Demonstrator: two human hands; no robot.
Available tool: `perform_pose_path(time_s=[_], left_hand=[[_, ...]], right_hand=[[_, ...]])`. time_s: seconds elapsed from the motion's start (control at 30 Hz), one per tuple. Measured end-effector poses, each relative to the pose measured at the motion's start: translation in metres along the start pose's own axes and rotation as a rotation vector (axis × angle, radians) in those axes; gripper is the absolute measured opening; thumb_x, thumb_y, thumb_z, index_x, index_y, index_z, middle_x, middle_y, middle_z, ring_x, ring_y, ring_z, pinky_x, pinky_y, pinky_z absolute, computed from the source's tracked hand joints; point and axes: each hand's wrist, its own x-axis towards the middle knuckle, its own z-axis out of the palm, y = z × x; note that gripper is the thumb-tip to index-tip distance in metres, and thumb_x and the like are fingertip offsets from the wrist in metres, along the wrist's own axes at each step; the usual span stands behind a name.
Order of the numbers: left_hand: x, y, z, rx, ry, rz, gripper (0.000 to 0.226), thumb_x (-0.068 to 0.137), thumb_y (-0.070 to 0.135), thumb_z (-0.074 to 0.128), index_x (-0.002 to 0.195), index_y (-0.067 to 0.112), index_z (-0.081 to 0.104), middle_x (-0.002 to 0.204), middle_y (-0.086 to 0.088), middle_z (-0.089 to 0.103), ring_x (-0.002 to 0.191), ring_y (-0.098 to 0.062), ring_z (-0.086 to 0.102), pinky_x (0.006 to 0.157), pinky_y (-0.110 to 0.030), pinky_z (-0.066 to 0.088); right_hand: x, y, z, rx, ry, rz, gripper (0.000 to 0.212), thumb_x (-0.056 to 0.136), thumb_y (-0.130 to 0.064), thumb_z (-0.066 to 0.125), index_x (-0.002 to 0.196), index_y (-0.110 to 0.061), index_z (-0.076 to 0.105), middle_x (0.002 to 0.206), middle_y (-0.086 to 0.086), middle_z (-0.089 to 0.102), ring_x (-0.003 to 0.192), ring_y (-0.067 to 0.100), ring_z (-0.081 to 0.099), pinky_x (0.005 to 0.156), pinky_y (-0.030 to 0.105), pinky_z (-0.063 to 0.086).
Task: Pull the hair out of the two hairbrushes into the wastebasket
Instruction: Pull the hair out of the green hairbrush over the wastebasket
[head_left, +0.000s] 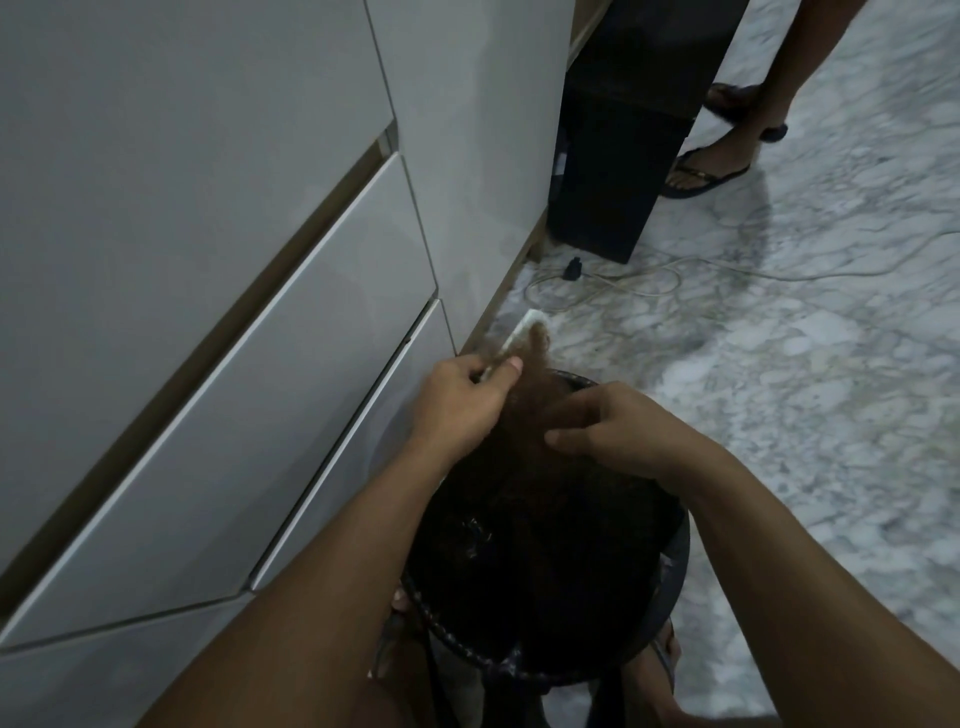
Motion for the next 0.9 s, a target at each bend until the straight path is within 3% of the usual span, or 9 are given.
perform_pose_path(time_s=[0.17,0.23,0.3,0.43,0.57,0.67,0.77,0.9], left_hand=[[-0.004,0.001,0.002,0.066,-0.099,0.018,0.016,0.087,0.044,0.067,0.090,0.029,0.069,0.071,0.012,0.064,0.062,-0.010,0.058,0.058,-0.025,0.043],[-0.005,0.002,0.002,0.084,-0.141,0.031,0.019,0.087,0.042,0.068,0.098,0.027,0.071,0.072,0.011,0.063,0.063,-0.009,0.057,0.059,-0.025,0.043],[-0.002,0.001,0.000,0.101,-0.136,0.029,0.020,0.087,0.040,0.069,0.099,0.025,0.071,0.069,0.009,0.061,0.063,-0.013,0.056,0.061,-0.026,0.043],[0.003,-0.002,-0.007,0.118,-0.114,-0.001,0.018,0.089,0.041,0.067,0.086,0.023,0.067,0.064,0.007,0.057,0.059,-0.013,0.055,0.060,-0.028,0.042],[0.002,-0.003,-0.008,0.126,-0.133,0.008,0.018,0.090,0.039,0.066,0.081,0.024,0.065,0.060,0.009,0.054,0.056,-0.010,0.053,0.055,-0.026,0.039],[0.002,-0.003,-0.004,0.159,-0.147,0.027,0.019,0.089,0.038,0.068,0.082,0.020,0.068,0.058,0.005,0.056,0.052,-0.012,0.053,0.058,-0.028,0.043],[0.001,-0.003,-0.002,0.195,-0.160,0.044,0.024,0.088,0.038,0.067,0.092,0.015,0.073,0.062,0.000,0.061,0.055,-0.018,0.055,0.061,-0.035,0.048],[-0.001,0.000,-0.002,0.210,-0.193,0.042,0.026,0.090,0.038,0.066,0.097,0.015,0.074,0.064,0.000,0.061,0.056,-0.017,0.056,0.059,-0.031,0.045]], right_hand=[[-0.001,-0.002,0.000,0.228,0.178,-0.032,0.023,0.082,-0.037,0.073,0.098,-0.020,0.075,0.088,-0.004,0.076,0.082,0.008,0.072,0.075,0.023,0.057],[0.003,0.000,0.003,0.135,0.271,-0.055,0.015,0.086,-0.032,0.070,0.085,-0.019,0.077,0.078,-0.003,0.075,0.074,0.011,0.071,0.068,0.026,0.056],[0.007,0.003,0.003,0.057,0.343,-0.029,0.021,0.090,-0.027,0.065,0.074,-0.017,0.076,0.069,-0.003,0.072,0.069,0.015,0.068,0.063,0.029,0.052],[0.010,0.011,-0.007,0.066,0.435,0.036,0.019,0.091,-0.025,0.064,0.082,-0.015,0.076,0.070,-0.003,0.072,0.070,0.013,0.067,0.065,0.029,0.052],[0.013,0.016,-0.006,-0.019,0.503,0.056,0.020,0.091,-0.026,0.063,0.077,-0.018,0.075,0.070,-0.006,0.071,0.070,0.008,0.065,0.058,0.022,0.045],[0.013,0.014,-0.004,0.070,0.511,0.049,0.011,0.088,-0.026,0.066,0.092,-0.020,0.072,0.085,0.000,0.073,0.080,0.015,0.068,0.062,0.024,0.050],[0.008,0.006,-0.003,0.345,0.420,-0.010,0.039,0.080,-0.023,0.074,0.116,-0.024,0.059,0.099,-0.001,0.072,0.085,0.012,0.069,0.069,0.027,0.055],[0.007,0.007,0.004,0.093,0.451,-0.197,0.049,0.075,-0.026,0.080,0.120,-0.033,0.062,0.098,-0.007,0.065,0.086,0.008,0.064,0.075,0.023,0.053]])
